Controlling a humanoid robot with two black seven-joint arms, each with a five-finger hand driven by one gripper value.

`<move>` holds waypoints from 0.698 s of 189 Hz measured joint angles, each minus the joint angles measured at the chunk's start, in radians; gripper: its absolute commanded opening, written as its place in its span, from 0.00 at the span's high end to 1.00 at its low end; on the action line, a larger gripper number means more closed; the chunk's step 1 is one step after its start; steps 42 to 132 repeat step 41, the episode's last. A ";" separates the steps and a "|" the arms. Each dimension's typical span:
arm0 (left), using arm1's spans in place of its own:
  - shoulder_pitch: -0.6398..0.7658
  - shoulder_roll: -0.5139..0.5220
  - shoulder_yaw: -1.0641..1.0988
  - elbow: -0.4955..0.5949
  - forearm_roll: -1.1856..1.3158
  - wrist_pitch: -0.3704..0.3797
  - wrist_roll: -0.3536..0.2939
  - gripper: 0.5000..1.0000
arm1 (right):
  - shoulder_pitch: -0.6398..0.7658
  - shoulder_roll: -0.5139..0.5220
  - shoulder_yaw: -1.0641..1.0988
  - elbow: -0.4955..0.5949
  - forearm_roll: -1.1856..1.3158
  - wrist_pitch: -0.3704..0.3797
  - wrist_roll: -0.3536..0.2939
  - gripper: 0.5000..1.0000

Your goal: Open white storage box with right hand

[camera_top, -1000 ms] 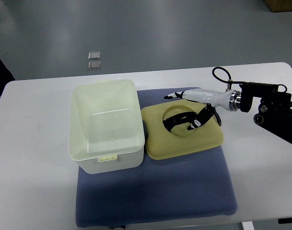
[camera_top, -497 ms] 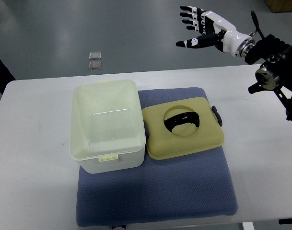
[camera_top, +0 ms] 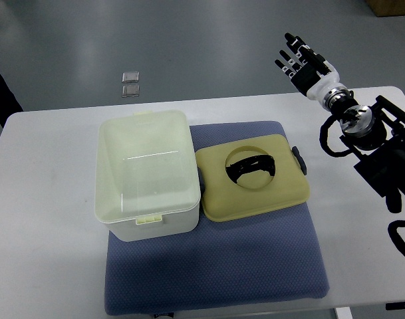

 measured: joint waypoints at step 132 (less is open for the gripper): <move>0.000 0.000 -0.001 0.002 -0.001 0.000 0.000 0.00 | -0.053 0.041 -0.003 0.003 -0.003 0.042 0.029 0.13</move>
